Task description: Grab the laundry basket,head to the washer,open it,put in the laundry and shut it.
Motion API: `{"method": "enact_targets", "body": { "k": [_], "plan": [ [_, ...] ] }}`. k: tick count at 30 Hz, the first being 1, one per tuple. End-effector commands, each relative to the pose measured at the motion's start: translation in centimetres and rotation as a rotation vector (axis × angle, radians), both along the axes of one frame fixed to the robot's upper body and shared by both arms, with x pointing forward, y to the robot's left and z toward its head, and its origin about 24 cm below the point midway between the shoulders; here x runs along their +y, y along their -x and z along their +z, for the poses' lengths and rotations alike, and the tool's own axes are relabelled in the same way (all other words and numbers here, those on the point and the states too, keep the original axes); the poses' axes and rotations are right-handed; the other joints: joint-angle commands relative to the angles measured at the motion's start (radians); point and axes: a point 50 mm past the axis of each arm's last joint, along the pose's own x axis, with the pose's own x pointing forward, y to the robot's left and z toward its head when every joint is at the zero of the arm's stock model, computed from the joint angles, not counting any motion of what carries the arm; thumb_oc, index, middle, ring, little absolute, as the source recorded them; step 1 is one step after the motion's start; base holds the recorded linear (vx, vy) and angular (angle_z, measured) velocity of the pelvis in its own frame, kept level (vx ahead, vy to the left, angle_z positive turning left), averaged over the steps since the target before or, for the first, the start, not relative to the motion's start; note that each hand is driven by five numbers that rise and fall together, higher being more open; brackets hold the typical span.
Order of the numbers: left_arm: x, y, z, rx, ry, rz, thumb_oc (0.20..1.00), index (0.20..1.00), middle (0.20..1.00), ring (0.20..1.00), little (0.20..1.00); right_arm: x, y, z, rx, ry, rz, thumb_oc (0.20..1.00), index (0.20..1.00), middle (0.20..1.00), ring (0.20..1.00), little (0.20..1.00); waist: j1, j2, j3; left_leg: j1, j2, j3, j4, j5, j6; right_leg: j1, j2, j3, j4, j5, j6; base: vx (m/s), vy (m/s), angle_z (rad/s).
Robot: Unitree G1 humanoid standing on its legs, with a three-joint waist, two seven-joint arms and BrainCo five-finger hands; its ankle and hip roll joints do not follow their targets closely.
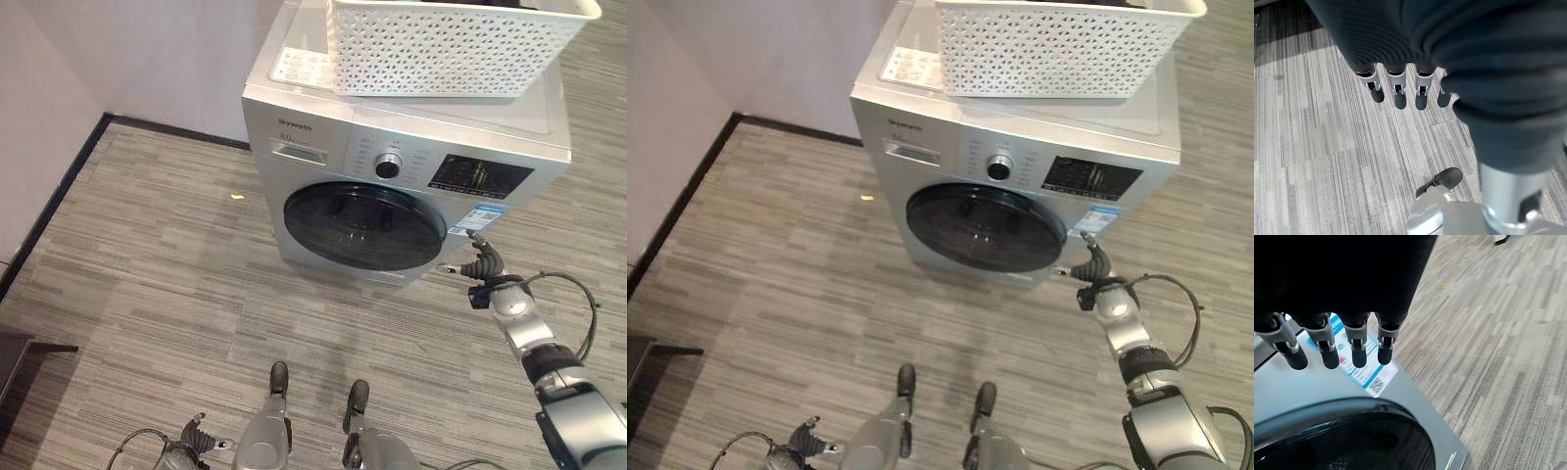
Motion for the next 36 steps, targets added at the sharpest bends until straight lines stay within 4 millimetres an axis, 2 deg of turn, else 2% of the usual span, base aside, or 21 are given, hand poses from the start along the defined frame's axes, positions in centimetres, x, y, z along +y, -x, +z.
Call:
{"method": "enact_targets", "body": {
  "k": [1,10,15,17,20,23,28,32,34,36],
  "plan": [
    [0.7,-1.1,0.6,-0.037,-0.044,-0.022,1.0,1.0,1.0,1.0,1.0,-0.6,-0.9,2.7,-0.109,0.055,-0.014,1.0,1.0,1.0,1.0,1.0,0.025,-0.038,-0.013,-0.039,-0.016,-0.039,0.0,-0.031,0.004,-0.018,-0.093,-0.004,0.003,0.025,0.091,0.02,0.004,0.07],
    [0.3,-1.7,0.8,-0.066,-0.051,-0.051,1.0,1.0,1.0,1.0,1.0,-2.0,-1.6,4.5,-0.127,0.114,-0.068,1.0,1.0,1.0,1.0,1.0,0.044,-0.035,0.008,-0.068,-0.024,-0.057,0.0,-0.026,0.007,-0.034,-0.101,-0.017,0.004,0.027,0.093,0.02,0.006,0.08],
    [0.4,-2.0,1.0,-0.071,-0.062,-0.068,1.0,1.0,1.0,1.0,1.0,-4.4,-1.9,6.3,-0.104,0.186,-0.163,1.0,1.0,1.0,1.0,1.0,0.059,-0.018,0.027,-0.088,-0.027,-0.06,0.0,-0.019,0.005,-0.048,-0.11,-0.024,0.002,0.031,0.094,0.0,0.003,0.02],
    [0.4,-2.0,1.0,-0.072,-0.064,-0.067,1.0,1.0,1.0,1.0,1.0,-4.3,-2.0,6.5,-0.104,0.202,-0.163,1.0,1.0,1.0,1.0,1.0,0.058,-0.012,0.031,-0.091,-0.028,-0.059,0.0,-0.018,0.005,-0.053,-0.111,-0.022,0.002,0.033,0.095,0.0,0.004,0.02],
    [0.3,-2.6,1.3,-0.096,-0.068,-0.084,1.0,1.0,1.0,1.0,1.0,-5.6,-2.2,8.6,-0.115,0.256,-0.219,1.0,1.0,1.0,1.0,1.0,0.068,0.012,0.047,-0.107,-0.034,-0.058,0.0,-0.018,0.004,-0.067,-0.118,-0.018,0.002,0.036,0.097,-0.01,0.02,-0.03],
    [-0.1,-3.0,1.4,-0.118,-0.057,-0.094,1.0,1.0,1.0,1.0,1.0,-5.8,-2.5,9.9,-0.126,0.302,-0.227,1.0,1.0,1.0,1.0,1.0,0.071,0.024,0.056,-0.126,-0.036,-0.06,0.0,-0.01,0.004,-0.087,-0.122,-0.013,0.001,0.045,0.098,0.0,0.0,0.0],
    [-0.9,-3.7,1.6,-0.145,-0.048,-0.117,1.0,1.0,1.0,1.0,1.0,-4.8,-3.5,11.7,-0.152,0.353,-0.192,1.0,1.0,1.0,1.0,1.0,0.08,0.035,0.078,-0.149,-0.038,-0.059,0.0,-0.003,0.006,-0.111,-0.123,-0.003,-0.002,0.053,0.101,0.0,0.002,-0.01],
    [-1.2,-4.3,1.9,-0.169,-0.046,-0.128,1.0,1.0,1.0,1.0,1.0,-2.9,-4.3,11.5,-0.152,0.346,-0.125,1.0,1.0,1.0,1.0,1.0,0.085,0.031,0.09,-0.16,-0.039,-0.066,0.0,0.001,0.008,-0.116,-0.123,-0.007,-0.002,0.054,0.101,-0.01,-0.004,-0.03],
    [-1.3,-4.4,1.9,-0.171,-0.044,-0.134,1.0,1.0,1.0,1.0,1.0,-2.7,-4.4,11.3,-0.145,0.346,-0.114,1.0,1.0,1.0,1.0,1.0,0.088,0.031,0.092,-0.163,-0.04,-0.07,0.0,0.003,0.008,-0.116,-0.123,-0.01,-0.002,0.054,0.101,0.0,0.0,0.0],
    [-1.6,-4.6,2.0,-0.178,-0.038,-0.146,1.0,1.0,1.0,1.0,1.0,-1.3,-4.9,10.5,-0.119,0.333,-0.064,1.0,1.0,1.0,1.0,1.0,0.099,0.028,0.094,-0.165,-0.042,-0.08,0.0,0.005,0.008,-0.111,-0.125,-0.023,-0.002,0.053,0.102,0.01,-0.004,0.04]
  ]
}}
